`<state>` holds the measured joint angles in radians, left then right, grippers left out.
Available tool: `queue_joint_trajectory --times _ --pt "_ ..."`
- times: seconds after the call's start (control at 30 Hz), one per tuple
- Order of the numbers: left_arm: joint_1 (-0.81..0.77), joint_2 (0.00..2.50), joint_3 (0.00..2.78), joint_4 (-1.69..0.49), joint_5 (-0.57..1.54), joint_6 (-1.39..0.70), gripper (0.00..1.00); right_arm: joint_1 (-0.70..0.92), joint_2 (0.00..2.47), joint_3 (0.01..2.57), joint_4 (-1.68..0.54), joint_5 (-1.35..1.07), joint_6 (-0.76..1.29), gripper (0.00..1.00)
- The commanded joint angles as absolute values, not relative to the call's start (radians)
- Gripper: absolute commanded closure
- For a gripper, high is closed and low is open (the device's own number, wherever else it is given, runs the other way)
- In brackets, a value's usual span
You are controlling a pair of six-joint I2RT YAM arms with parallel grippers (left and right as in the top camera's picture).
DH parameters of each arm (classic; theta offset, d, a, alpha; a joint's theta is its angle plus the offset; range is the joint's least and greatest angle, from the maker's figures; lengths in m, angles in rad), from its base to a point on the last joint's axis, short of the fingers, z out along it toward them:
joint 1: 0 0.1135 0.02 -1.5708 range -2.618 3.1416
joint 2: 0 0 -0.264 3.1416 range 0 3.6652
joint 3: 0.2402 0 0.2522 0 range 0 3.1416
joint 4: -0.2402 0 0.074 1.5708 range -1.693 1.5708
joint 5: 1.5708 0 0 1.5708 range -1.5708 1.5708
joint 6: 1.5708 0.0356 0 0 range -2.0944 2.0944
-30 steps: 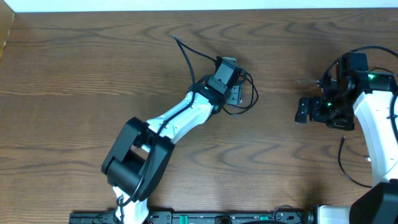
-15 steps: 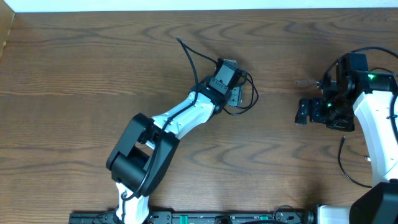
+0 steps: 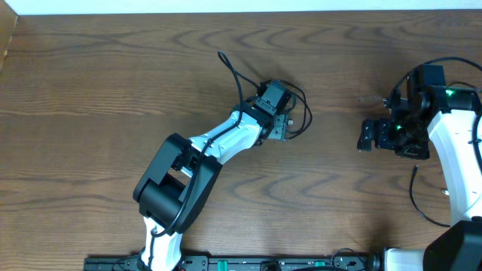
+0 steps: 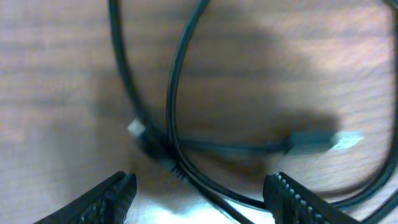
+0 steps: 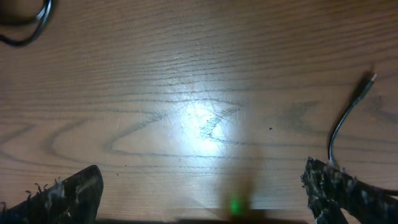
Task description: Untangle cables
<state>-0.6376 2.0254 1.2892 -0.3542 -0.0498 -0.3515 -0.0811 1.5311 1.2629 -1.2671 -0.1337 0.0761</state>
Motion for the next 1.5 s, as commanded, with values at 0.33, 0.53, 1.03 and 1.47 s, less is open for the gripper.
queue_joint_trajectory --times 0.33,0.53,1.03,1.47 --pt "-0.636 2.033 1.279 -0.750 -0.025 -0.407 0.37 -0.075 1.530 1.260 -1.268 -0.126 0.089 0.01" --pt "-0.643 2.032 1.279 -0.867 0.162 -0.392 0.51 -0.075 1.530 1.260 -1.266 -0.126 0.089 0.01" --pt "-0.815 1.881 1.280 -0.807 0.434 -0.210 0.92 -0.075 1.530 1.260 -1.257 -0.126 0.089 0.01" --pt "-0.784 1.597 1.280 -0.712 0.365 -0.219 0.92 -0.075 1.530 1.260 -1.257 -0.311 -0.017 0.01"
